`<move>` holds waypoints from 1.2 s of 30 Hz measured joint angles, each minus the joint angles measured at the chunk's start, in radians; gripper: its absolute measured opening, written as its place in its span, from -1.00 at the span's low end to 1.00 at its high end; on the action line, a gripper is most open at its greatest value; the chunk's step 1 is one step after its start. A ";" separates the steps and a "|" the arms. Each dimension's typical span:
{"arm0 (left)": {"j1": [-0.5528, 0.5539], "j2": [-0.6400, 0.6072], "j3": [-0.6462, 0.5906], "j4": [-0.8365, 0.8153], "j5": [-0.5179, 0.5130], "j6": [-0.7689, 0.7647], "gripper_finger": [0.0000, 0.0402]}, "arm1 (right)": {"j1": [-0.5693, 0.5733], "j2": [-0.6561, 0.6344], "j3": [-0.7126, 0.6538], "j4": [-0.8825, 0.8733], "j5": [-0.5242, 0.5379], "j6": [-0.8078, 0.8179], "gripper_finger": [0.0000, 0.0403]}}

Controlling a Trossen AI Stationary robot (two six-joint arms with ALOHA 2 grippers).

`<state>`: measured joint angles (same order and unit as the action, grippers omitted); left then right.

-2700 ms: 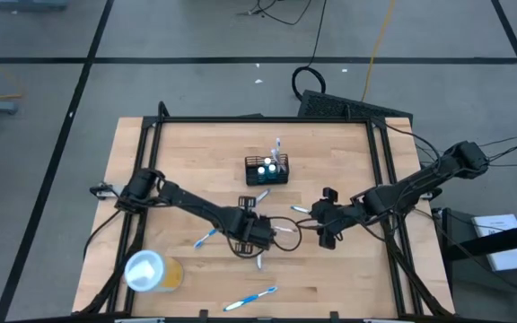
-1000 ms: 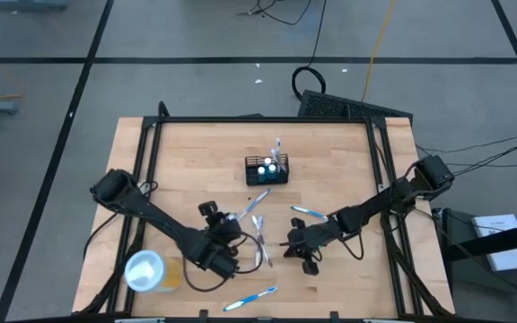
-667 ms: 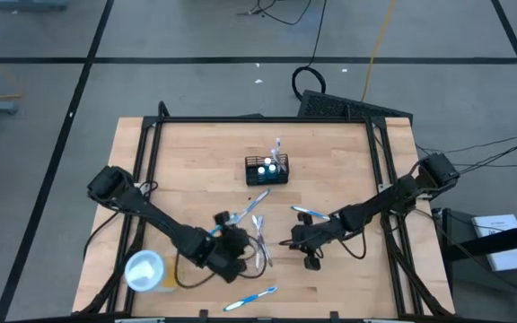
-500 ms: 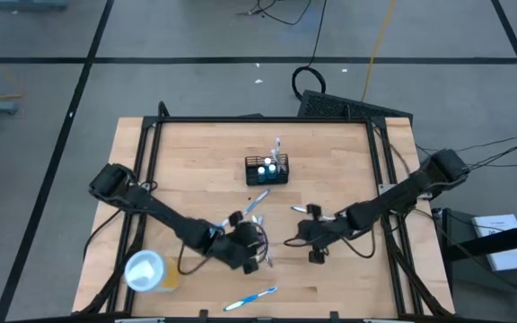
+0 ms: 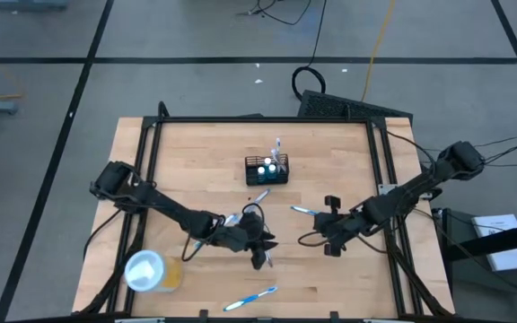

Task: Pick & Place toothbrushing station
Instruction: Put the purple toothbrush into the black organizer

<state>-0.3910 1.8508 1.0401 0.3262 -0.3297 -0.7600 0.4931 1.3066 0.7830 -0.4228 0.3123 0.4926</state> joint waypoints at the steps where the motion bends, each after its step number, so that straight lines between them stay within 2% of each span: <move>1: 0.000 0.005 0.001 0.002 0.008 -0.006 -0.33 | 0.000 0.004 0.000 0.006 -0.001 0.000 -1.00; 3: -0.004 0.008 0.000 -0.008 0.017 -0.006 -0.33 | 0.000 0.024 -0.003 0.067 -0.013 -0.010 -1.00; 7: -0.012 -0.004 0.000 -0.028 -0.011 0.057 -0.33 | -0.009 0.104 -0.058 0.452 -0.166 -0.063 -1.00; 9: -0.020 -0.020 0.000 -0.046 -0.056 0.089 -0.33 | -0.025 0.170 -0.063 0.585 -0.223 -0.063 -1.00; 12: -0.038 -0.058 0.000 -0.104 -0.147 0.147 -0.34 | -0.047 0.257 -0.066 0.647 -0.263 -0.057 -1.00; 17: -0.085 -0.131 0.000 -0.233 -0.304 0.211 -0.33 | -0.082 0.426 -0.055 0.858 -0.344 -0.018 -1.00; 21: -0.123 -0.182 0.001 -0.365 -0.438 0.207 -0.34 | -0.107 0.541 0.009 0.882 -0.347 -0.010 -1.00; 26: -0.162 -0.217 0.001 -0.488 -0.530 0.144 -0.33 | -0.128 0.661 0.146 0.890 -0.432 -0.035 -1.00; 32: -0.188 -0.217 0.000 -0.540 -0.572 0.100 -0.33 | -0.179 0.794 0.368 0.850 -0.523 -0.155 -1.00; 36: -0.205 -0.217 0.000 -0.589 -0.595 0.062 -0.33 | -0.217 0.820 0.437 0.799 -0.504 -0.227 -1.00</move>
<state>-0.5959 1.6341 1.0405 -0.2624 -0.9246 -0.6981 0.2760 2.1269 1.2201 0.3766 -0.1917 0.2657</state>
